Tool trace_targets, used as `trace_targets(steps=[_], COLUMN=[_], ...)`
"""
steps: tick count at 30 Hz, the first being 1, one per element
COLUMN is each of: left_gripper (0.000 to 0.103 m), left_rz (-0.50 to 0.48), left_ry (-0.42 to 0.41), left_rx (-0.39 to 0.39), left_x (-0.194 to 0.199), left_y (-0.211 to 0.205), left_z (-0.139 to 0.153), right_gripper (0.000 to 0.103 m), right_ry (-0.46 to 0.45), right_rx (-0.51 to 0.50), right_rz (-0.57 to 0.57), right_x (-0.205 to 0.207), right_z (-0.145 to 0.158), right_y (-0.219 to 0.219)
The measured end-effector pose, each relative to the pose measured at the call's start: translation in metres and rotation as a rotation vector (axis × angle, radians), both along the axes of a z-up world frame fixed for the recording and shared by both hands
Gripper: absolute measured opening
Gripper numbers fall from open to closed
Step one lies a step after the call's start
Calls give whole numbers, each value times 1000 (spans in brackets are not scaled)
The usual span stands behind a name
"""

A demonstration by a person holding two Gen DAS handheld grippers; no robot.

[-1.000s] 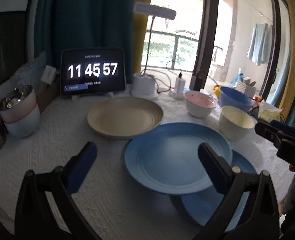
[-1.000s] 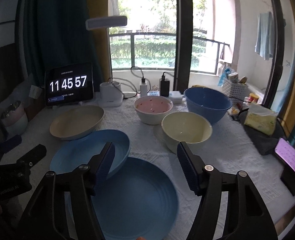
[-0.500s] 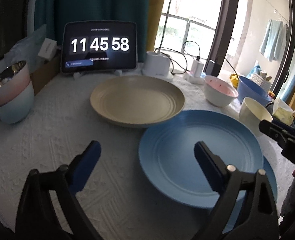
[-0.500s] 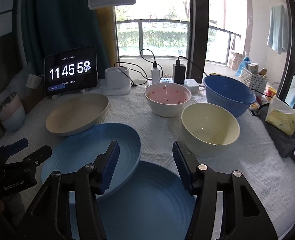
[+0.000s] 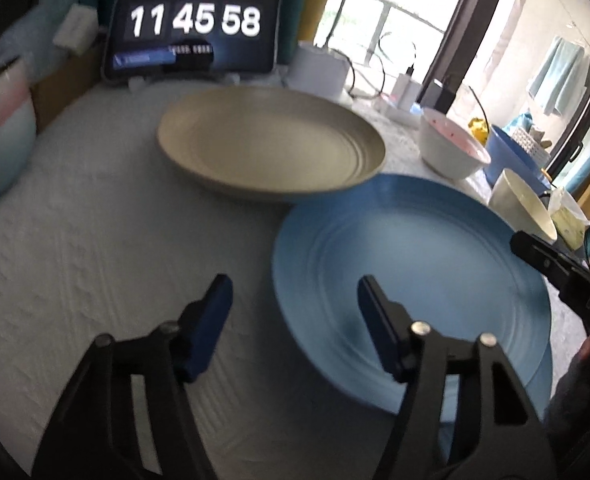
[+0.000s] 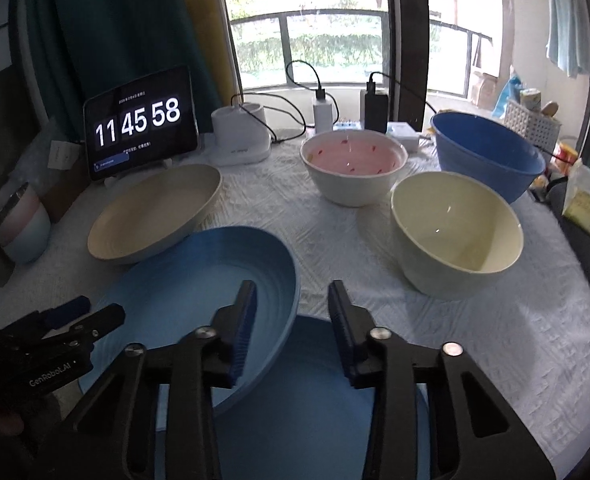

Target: Organize plates and bowls

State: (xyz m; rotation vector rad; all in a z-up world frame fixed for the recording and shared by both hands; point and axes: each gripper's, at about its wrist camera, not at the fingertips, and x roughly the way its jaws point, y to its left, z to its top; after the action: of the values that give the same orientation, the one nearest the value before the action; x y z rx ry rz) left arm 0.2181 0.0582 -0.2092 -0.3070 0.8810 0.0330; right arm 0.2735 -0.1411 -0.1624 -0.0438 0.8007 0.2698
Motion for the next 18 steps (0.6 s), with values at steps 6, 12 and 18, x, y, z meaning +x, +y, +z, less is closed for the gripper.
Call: trace_targets(steps=[6, 12, 18], left_gripper=[50, 39, 37], left_rz=[-41, -51, -60], left_ry=[-10, -17, -29], left_rx=[7, 28, 37], left_x=[-2, -4, -11], left_y=[-12, -18, -21], left_z=[0, 3, 7], right_gripper=[29, 23, 19], right_ry=[37, 21, -4], right_rx=[0, -14, -39], right_rz=[12, 7, -4], right_x=[0, -3, -12], right_z=[-10, -8, -3], right_y=[4, 5, 2])
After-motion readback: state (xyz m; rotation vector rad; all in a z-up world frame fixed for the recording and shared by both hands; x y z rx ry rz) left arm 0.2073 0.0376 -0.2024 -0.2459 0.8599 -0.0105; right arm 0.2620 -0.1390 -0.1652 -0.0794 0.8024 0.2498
